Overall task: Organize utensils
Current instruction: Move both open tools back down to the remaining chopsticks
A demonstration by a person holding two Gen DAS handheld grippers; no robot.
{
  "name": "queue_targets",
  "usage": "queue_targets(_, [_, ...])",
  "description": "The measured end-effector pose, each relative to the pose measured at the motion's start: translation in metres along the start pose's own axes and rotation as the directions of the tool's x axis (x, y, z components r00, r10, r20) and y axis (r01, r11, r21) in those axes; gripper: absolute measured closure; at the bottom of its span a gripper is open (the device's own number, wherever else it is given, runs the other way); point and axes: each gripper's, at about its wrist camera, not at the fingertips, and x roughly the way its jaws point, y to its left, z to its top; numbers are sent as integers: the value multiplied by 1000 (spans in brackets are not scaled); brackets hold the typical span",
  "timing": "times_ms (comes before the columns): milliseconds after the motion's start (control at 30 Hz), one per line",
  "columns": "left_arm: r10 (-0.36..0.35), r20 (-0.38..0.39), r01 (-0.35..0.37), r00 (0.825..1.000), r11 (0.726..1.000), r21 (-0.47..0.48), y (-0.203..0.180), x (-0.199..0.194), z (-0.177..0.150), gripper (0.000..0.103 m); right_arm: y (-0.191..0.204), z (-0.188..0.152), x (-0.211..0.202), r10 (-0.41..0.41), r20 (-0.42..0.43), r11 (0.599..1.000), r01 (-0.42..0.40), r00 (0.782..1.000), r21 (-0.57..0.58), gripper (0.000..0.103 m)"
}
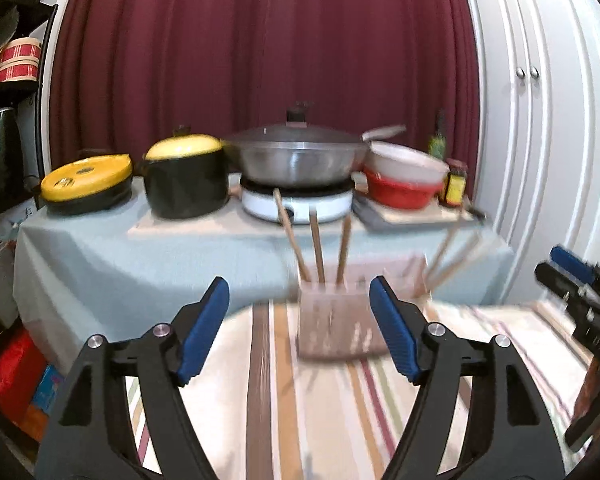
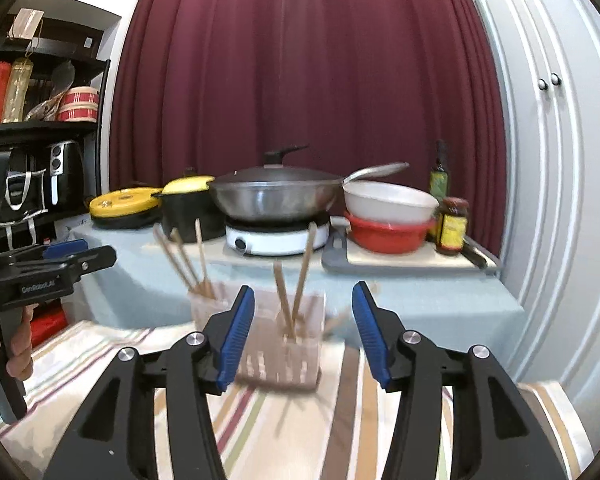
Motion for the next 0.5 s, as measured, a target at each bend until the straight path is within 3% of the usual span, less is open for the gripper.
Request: queue_targets(500, [2,-183,-3,983,1000,-3,-7,-86,-127,33,9,-94,-90,17,-132,1000,-15,991,16,52])
